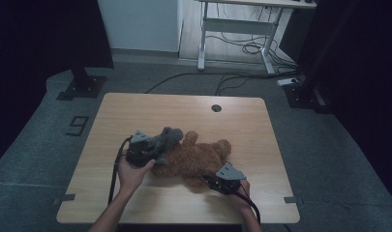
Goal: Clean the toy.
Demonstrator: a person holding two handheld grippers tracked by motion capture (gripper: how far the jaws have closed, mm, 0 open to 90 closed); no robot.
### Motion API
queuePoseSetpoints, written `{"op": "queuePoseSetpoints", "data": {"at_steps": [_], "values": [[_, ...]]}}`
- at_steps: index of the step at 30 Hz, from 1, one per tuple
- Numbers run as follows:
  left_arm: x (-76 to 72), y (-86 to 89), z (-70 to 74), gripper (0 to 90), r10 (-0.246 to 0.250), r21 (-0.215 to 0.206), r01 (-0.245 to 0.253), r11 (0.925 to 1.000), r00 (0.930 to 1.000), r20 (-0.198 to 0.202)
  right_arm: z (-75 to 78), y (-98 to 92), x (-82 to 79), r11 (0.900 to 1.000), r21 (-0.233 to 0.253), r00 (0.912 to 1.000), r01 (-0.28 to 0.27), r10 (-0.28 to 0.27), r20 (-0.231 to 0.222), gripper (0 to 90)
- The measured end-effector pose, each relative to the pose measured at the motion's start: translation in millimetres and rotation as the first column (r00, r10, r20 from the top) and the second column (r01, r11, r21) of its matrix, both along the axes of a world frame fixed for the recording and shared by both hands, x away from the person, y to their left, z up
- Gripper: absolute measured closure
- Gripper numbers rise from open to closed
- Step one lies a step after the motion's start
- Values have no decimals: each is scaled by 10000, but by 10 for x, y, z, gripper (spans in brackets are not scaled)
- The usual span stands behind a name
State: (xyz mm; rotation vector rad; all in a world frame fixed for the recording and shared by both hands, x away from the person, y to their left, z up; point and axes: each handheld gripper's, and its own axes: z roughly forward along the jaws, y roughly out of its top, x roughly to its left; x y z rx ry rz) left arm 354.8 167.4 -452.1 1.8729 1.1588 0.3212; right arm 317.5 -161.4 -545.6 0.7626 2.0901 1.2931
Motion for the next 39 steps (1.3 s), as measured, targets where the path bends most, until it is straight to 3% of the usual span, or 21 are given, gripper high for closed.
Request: {"op": "queuePoseSetpoints", "data": {"at_steps": [6, 12, 16, 22, 27, 32, 36, 39], "values": [[-7, 243, -274, 788, 510, -84, -517, 9986, 9966, -644, -2, -1, 3, 10000, 29, 10000, -6, 6, 2, 436], [15, 260, -485, 786, 657, 279, -630, 9976, 9916, -1114, -5, -2, 10, 10000, 52, 10000, 44, -44, -11, 436], [57, 275, -536, 784, 717, -29, -729, 9973, 9872, -1428, -6, 2, 14, 9999, 57, 10000, 83, -83, -3, 437], [106, 243, -420, 782, 620, -222, -653, 9976, 9900, -1265, -4, -1, 54, 9996, -114, 9995, 247, -244, 206, 439], [202, 11, -134, 782, 254, -415, -276, 9988, 9983, -524, 0, -28, 141, 9985, -253, 9984, 479, -471, 308, 441], [359, -305, 149, 780, -270, -521, 271, 9983, 9996, 34, -2, -44, 153, 9987, -353, 9986, 365, -351, 405, 442], [496, -577, 190, 780, -615, -307, 612, 9976, 9981, -64, -8, -45, 148, 9987, -403, 9984, 311, -291, 485, 442], [556, -748, 84, 779, -896, 31, 898, 9960, 9950, -449, -10, -49, 150, 9988, -407, 9984, 273, -252, 506, 442]]}}
